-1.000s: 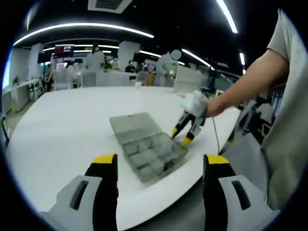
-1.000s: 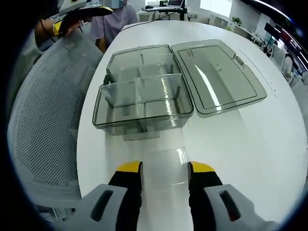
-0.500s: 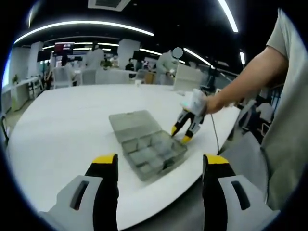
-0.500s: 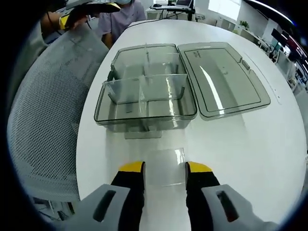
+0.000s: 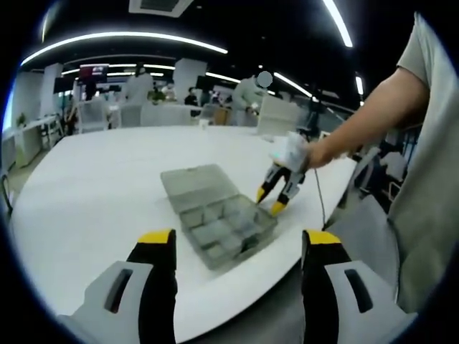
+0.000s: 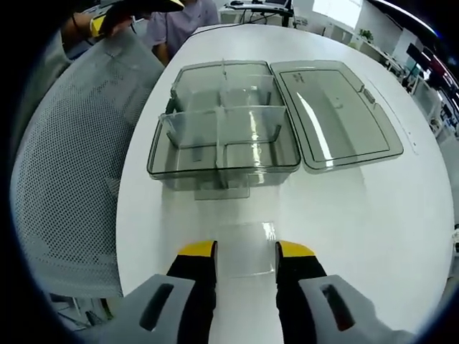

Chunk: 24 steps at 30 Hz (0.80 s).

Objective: Insert the divider into the dual guide fixture by aligning both edges with the guide slots and pushing it downward to the bottom, including one-sided entry, uneven engagement, binding, and posture correction.

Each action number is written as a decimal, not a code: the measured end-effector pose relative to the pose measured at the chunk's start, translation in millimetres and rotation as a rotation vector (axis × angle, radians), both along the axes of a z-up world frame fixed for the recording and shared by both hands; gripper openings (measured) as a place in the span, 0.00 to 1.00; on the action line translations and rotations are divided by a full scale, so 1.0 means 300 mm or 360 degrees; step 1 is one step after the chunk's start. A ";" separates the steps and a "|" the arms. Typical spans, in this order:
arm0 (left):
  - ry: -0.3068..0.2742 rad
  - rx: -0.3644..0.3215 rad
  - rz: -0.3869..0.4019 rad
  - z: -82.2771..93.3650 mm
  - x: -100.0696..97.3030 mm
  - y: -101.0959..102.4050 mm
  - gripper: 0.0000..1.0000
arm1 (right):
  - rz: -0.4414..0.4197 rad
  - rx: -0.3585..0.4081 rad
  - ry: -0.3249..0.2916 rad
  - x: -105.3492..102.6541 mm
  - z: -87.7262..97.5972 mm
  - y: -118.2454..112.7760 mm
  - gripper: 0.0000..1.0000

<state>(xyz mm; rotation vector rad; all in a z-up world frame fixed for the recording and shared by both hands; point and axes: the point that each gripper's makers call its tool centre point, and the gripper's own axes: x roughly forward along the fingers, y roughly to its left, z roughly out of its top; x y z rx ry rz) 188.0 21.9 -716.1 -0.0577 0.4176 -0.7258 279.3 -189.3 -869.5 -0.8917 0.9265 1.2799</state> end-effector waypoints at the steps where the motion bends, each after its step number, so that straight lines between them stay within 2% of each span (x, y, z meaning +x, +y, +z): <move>1: -0.0001 0.0000 -0.0001 0.001 -0.001 -0.001 0.69 | 0.0005 -0.0007 -0.0004 -0.003 0.002 -0.004 0.27; 11: -0.0001 0.0006 -0.0010 0.004 -0.007 -0.007 0.69 | -0.0007 -0.0013 -0.0034 -0.016 0.041 -0.028 0.27; 24: 0.0030 0.0013 -0.0038 -0.008 -0.011 -0.015 0.69 | 0.0029 0.0008 -0.0079 -0.046 0.095 -0.009 0.27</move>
